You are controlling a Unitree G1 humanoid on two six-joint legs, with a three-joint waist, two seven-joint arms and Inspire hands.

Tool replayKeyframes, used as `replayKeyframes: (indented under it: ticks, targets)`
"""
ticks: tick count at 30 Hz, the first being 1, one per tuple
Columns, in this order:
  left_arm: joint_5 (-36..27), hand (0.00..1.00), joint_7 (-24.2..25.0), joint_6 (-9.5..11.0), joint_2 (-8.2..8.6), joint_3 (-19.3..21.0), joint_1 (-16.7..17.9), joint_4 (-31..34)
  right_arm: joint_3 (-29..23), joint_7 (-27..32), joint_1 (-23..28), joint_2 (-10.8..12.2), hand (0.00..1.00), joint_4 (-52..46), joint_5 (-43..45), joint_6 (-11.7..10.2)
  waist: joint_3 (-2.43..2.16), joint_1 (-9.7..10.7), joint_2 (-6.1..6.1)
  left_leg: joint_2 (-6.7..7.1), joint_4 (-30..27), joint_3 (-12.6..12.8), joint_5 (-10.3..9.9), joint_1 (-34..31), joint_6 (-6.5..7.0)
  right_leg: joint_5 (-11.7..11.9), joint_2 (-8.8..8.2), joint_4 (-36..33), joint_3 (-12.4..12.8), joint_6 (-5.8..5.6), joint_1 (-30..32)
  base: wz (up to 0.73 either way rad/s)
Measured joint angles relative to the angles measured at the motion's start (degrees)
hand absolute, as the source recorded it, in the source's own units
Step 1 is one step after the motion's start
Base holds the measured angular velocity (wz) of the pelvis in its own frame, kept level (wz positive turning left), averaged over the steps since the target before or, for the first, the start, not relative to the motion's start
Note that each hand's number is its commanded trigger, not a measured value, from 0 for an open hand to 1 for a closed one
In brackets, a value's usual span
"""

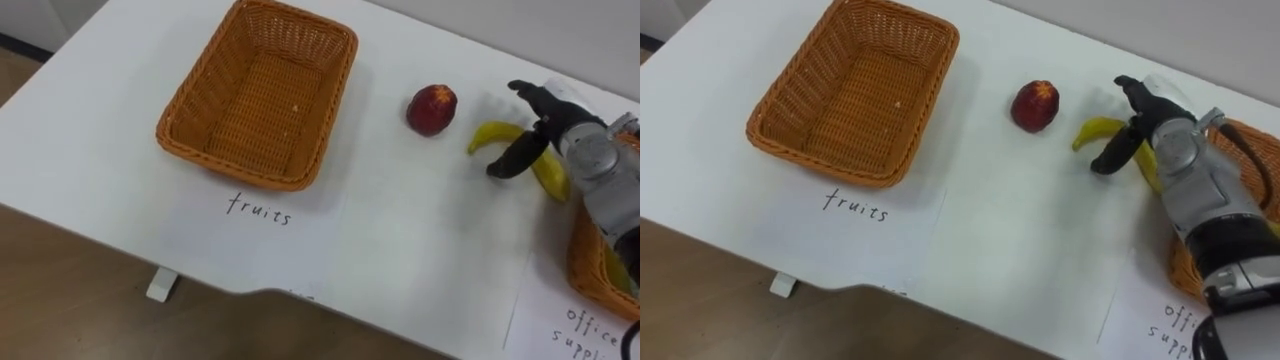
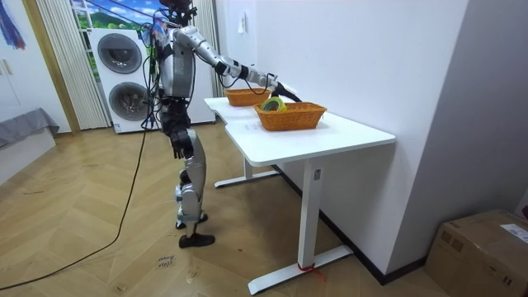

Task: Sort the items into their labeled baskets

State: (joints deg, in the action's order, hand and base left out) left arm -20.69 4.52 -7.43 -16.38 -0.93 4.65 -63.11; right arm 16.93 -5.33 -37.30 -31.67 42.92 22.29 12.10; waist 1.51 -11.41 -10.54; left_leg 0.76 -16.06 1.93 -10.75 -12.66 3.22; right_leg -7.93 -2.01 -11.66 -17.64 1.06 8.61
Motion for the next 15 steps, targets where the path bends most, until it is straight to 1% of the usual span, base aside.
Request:
replayKeyframes:
  ticks: [2, 3, 5, 10, 13, 15]
  targets:
    - [0.0, 0.00, 0.0, 0.5, -0.02, 0.0, -0.3, -0.2, 0.0, -0.5, 0.0, 0.0, 0.00, 0.2, 0.3, -0.7, 0.17, -0.1, 0.21, 0.00, 0.0, 0.0, 0.0, 0.0, 0.00, 0.0, 0.00, 0.0, -0.2, 0.00, 0.0, 0.00]
    - [0.0, 0.00, 0.0, 0.9, -0.02, 0.0, -0.5, -0.6, 0.0, -1.0, -0.3, 0.0, 0.00, 0.3, 0.3, -1.0, 0.34, -0.1, 0.45, -0.01, 0.0, 0.0, 0.0, 0.0, 0.00, 0.0, 0.00, -0.1, -0.3, 0.00, 0.0, 0.00]
    - [0.0, 0.00, 0.0, 1.1, -0.02, -0.1, -0.6, -0.9, 0.5, -1.5, -1.3, 0.0, 0.00, 1.1, 0.3, -1.1, 0.51, 0.0, 0.69, -0.02, 0.0, 0.0, 0.0, 0.0, -0.02, 0.1, -0.02, -0.1, -0.5, 0.09, 0.0, 0.00]
    - [0.0, 0.00, 0.0, 1.3, -0.04, 0.0, -0.6, -0.9, 0.5, -2.6, -1.8, -0.1, 0.00, 1.7, 0.3, -1.3, 0.50, 0.0, 0.69, -0.07, 0.3, -0.1, 0.1, -0.1, -0.09, 0.1, -0.03, -0.1, -1.2, 0.15, 0.1, 0.00]
    - [0.0, 0.00, 0.0, 1.4, -0.06, 0.0, -0.6, -0.9, 0.6, -3.7, -2.1, -0.1, 0.00, 1.7, 0.4, -1.5, 0.41, 0.0, 0.58, -0.06, 0.2, 0.0, 0.1, -0.1, -0.06, 0.1, -0.05, -0.1, -1.2, 0.16, 0.1, 0.00]
    - [0.1, 0.00, 0.0, 1.5, -0.06, -0.2, -0.8, -0.9, 1.9, -4.4, -2.6, -0.5, 0.00, 2.2, 0.4, -1.6, 0.33, 0.0, 0.48, -0.06, 0.0, 0.0, 0.1, -0.1, -0.05, 0.1, -0.08, -0.1, -1.2, 0.16, 0.1, 0.00]
